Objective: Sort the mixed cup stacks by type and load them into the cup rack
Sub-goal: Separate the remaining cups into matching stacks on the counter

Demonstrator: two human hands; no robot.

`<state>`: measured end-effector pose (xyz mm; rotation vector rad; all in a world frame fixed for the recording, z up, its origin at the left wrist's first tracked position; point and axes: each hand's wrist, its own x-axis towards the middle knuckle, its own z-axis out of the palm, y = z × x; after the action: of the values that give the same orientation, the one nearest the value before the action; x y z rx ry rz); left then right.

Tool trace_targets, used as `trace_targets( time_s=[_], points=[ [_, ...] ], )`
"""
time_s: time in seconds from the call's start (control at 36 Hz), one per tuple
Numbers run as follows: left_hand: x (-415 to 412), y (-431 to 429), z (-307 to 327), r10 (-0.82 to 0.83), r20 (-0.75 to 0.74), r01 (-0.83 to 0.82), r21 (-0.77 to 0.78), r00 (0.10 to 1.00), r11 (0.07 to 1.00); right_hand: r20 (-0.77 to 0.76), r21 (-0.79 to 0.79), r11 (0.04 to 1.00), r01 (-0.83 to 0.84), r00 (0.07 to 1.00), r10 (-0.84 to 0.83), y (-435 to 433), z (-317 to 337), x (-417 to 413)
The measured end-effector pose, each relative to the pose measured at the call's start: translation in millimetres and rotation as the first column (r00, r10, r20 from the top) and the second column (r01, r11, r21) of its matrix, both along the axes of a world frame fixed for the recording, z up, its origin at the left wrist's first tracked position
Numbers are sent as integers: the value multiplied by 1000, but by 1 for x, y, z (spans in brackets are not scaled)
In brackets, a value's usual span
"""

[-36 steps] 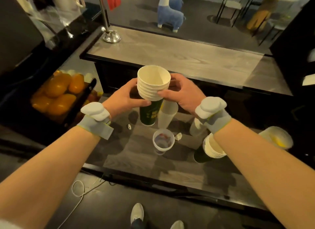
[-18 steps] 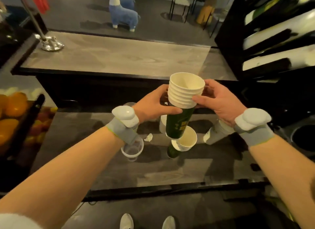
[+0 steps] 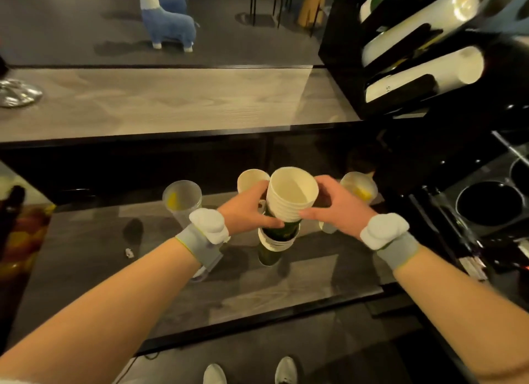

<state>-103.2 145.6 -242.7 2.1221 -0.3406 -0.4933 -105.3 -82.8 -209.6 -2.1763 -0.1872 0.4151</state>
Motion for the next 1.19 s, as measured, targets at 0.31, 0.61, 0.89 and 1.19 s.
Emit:
trace_targets(
  time_s=[0.31, 0.61, 0.89, 1.19],
  points=[
    [-14, -5, -28, -38, -122, 43, 38, 992, 998, -214, -78, 997, -13, 977, -4, 10, -54, -21],
    [-19, 1, -32, 2, -204, 1, 13, 979, 1000, -181, -99, 995, -14, 983, -4, 17, -59, -30],
    [9, 3, 26, 53, -113, -51, 22, 992, 998, -64, -69, 997, 34, 997, -38, -27, -23, -18],
    [55, -104, 60, -57, 82, 45, 140, 995, 989, 132, -33, 932, 361, 926, -354, -116, 5, 17]
  ],
)
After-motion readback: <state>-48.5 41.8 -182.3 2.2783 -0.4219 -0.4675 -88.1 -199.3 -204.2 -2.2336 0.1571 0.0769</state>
